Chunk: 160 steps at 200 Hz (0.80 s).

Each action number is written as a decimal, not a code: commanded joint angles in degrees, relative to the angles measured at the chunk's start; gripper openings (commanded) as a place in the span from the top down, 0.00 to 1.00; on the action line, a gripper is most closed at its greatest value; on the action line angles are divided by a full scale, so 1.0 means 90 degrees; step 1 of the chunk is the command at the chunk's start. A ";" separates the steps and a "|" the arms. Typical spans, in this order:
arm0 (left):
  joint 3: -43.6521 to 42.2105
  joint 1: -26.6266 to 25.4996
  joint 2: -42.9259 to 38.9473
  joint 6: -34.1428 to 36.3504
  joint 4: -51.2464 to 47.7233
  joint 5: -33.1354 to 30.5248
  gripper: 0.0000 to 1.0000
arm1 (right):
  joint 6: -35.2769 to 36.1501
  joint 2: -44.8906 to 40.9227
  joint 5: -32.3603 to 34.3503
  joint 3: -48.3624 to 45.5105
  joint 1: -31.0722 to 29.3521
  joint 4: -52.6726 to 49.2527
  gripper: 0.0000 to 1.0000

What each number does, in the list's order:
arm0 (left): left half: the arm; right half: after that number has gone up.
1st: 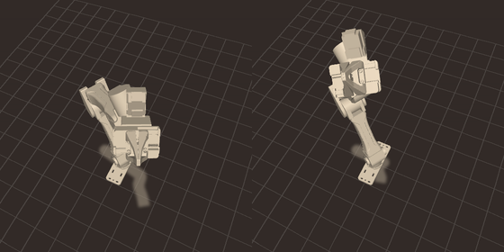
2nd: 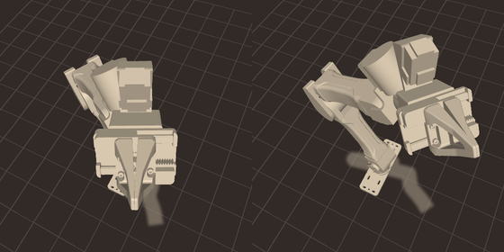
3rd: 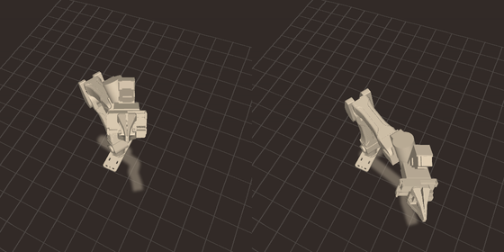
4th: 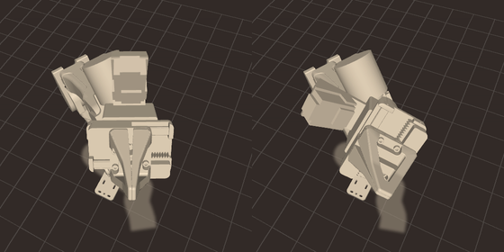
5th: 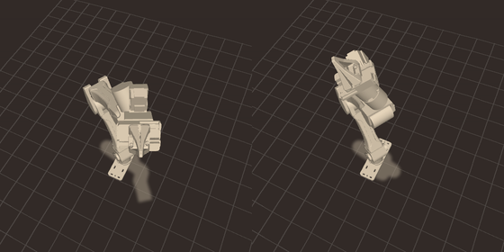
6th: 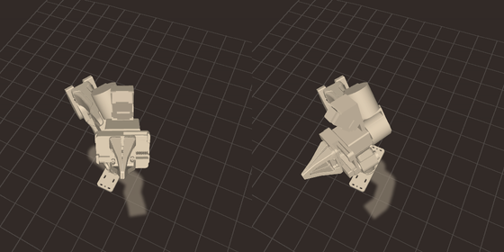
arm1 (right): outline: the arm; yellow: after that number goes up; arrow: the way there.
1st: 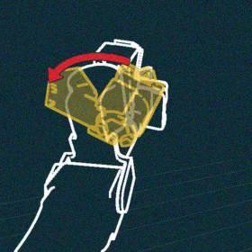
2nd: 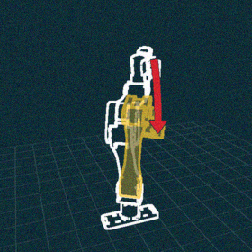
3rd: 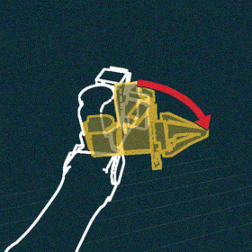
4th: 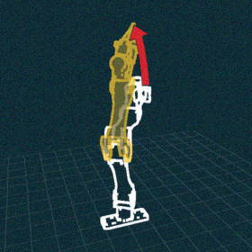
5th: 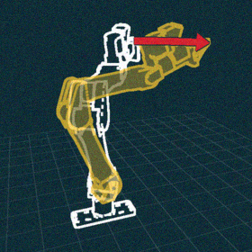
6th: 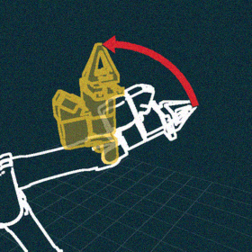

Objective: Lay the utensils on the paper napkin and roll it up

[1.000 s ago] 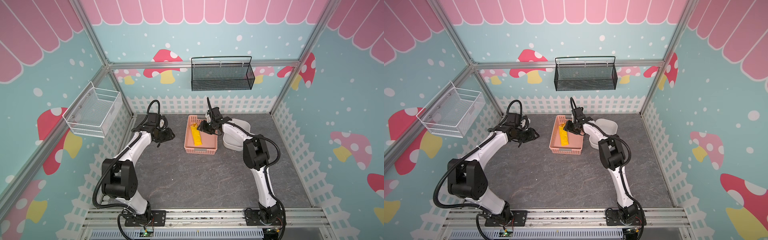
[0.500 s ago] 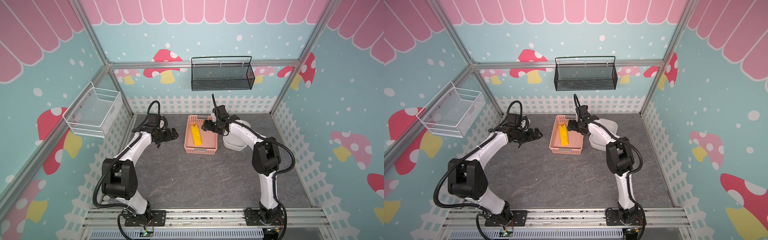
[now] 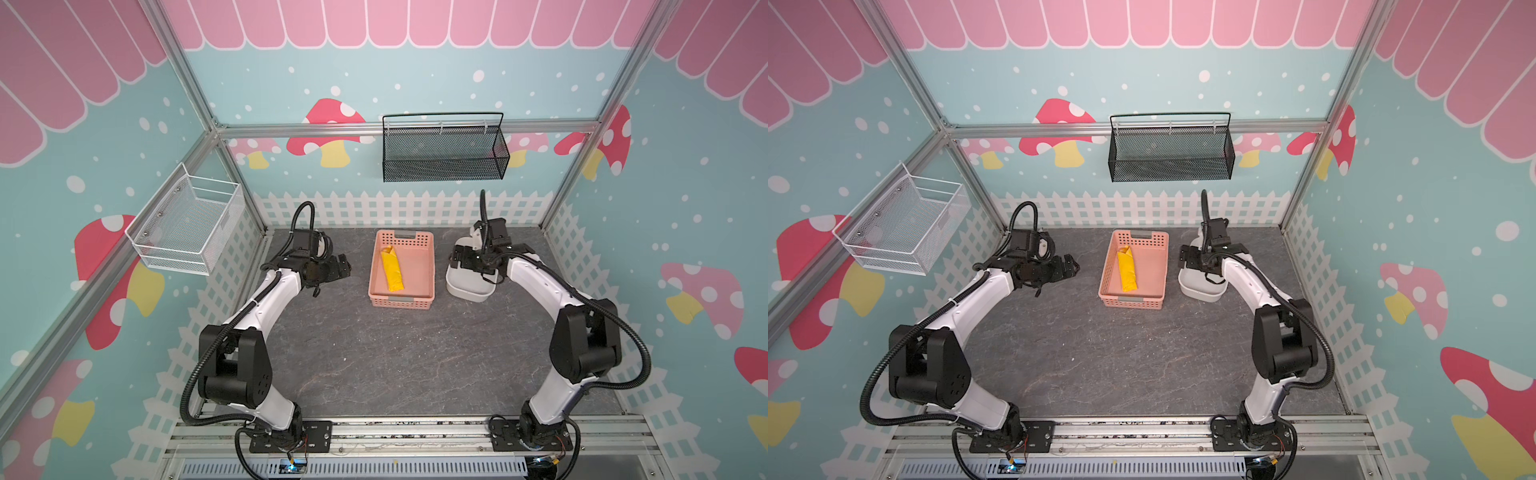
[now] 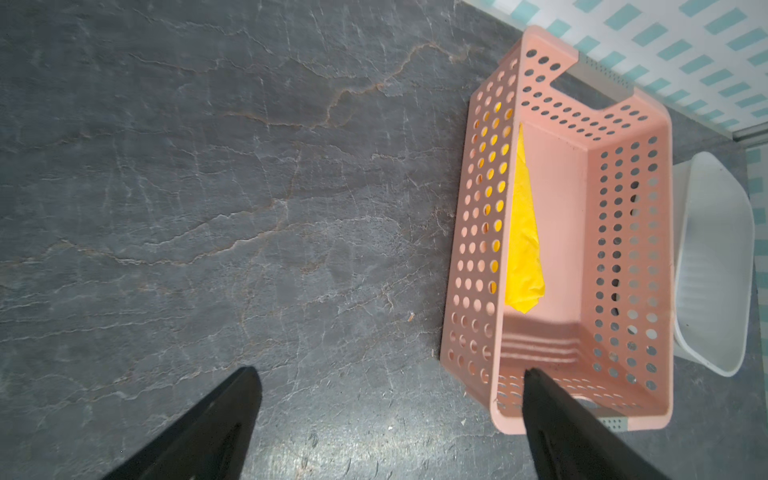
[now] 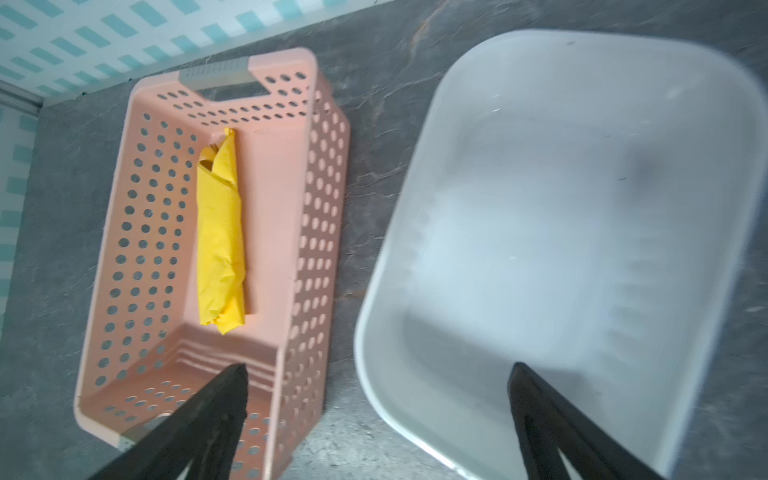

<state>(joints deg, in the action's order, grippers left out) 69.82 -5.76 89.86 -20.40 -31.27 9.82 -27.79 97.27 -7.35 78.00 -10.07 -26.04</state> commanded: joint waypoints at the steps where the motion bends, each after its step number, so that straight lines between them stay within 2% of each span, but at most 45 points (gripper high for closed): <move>1: -0.0328 -0.0012 -0.0143 -0.0242 0.0558 -0.0521 0.00 | 0.0466 -0.0426 0.0243 -0.0471 0.0454 0.0419 0.00; 30: -0.0684 -0.0010 -0.0223 -0.0234 0.0906 -0.1041 0.00 | 0.0660 -0.0642 0.0603 -0.1022 0.1128 0.0645 0.00; 54: -0.0976 -0.0008 -0.0371 -0.0273 0.1230 -0.1463 0.00 | 0.0712 -0.0763 0.1333 -0.1466 0.1467 0.0967 0.00; 95: -0.1322 -0.0013 -0.0473 -0.0371 0.1597 -0.1604 0.00 | 0.0724 -0.0633 0.2001 -0.1983 0.1769 0.1452 0.00; 129: -0.1482 -0.0010 -0.0511 -0.0346 0.1653 -0.1803 0.00 | 0.0901 -0.0111 0.1575 -0.2001 0.1870 0.1712 0.01; 160: -0.1667 0.0001 -0.0609 -0.0277 0.1728 -0.2087 0.00 | 0.1197 0.0098 0.0511 -0.2228 0.1864 0.2516 0.01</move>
<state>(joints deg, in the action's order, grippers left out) 56.34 -5.76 86.41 -22.98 -17.47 -5.48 -20.32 96.68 4.23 59.48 6.76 -9.63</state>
